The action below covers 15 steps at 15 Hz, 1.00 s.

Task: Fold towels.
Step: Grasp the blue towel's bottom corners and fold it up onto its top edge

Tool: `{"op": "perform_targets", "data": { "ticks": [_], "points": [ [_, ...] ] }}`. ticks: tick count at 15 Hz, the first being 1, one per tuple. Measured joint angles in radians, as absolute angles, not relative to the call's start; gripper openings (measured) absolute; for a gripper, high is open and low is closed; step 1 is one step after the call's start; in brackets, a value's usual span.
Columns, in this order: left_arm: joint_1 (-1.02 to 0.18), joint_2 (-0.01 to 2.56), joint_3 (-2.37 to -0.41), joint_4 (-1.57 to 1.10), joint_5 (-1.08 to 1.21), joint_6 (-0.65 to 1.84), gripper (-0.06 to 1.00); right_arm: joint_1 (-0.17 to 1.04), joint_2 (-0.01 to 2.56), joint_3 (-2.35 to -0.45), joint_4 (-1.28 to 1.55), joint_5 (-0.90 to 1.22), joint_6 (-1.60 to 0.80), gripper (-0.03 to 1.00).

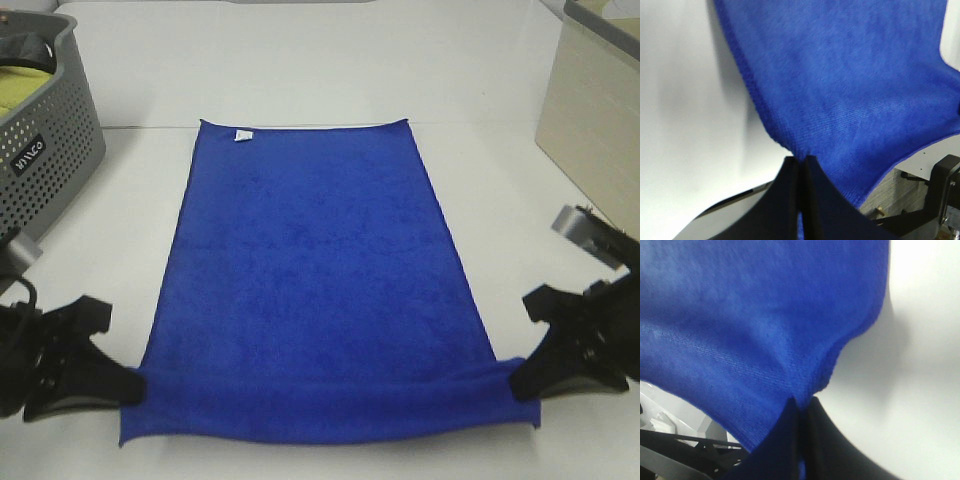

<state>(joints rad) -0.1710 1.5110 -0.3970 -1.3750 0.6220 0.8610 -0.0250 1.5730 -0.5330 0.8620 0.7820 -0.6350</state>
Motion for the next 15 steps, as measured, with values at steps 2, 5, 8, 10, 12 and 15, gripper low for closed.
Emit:
{"op": "perform_targets", "data": {
  "ticks": [2,5,8,10,12,15],
  "points": [
    [-0.171,1.529,-0.505,-1.364,0.622,0.825,0.0,-0.025,1.573,-0.683,0.834,0.793,-0.635,0.02],
    [-0.171,1.613,-0.72,-1.297,0.623,0.746,0.0,-0.025,1.668,-0.961,0.788,0.874,-0.59,0.02],
    [-0.171,1.767,-0.996,-1.169,0.618,0.633,0.0,-0.025,1.871,-1.301,0.762,0.966,-0.556,0.02],
    [-0.171,1.816,-1.077,-1.138,0.617,0.602,0.0,-0.02,1.935,-1.404,0.749,0.982,-0.544,0.02],
    [-0.171,1.901,-1.215,-1.092,0.598,0.553,0.0,0.007,2.056,-1.597,0.698,1.006,-0.496,0.02],
    [-0.171,2.017,-1.398,-1.035,0.535,0.526,0.0,0.04,2.223,-1.873,0.665,1.025,-0.424,0.02]
  ]
}}
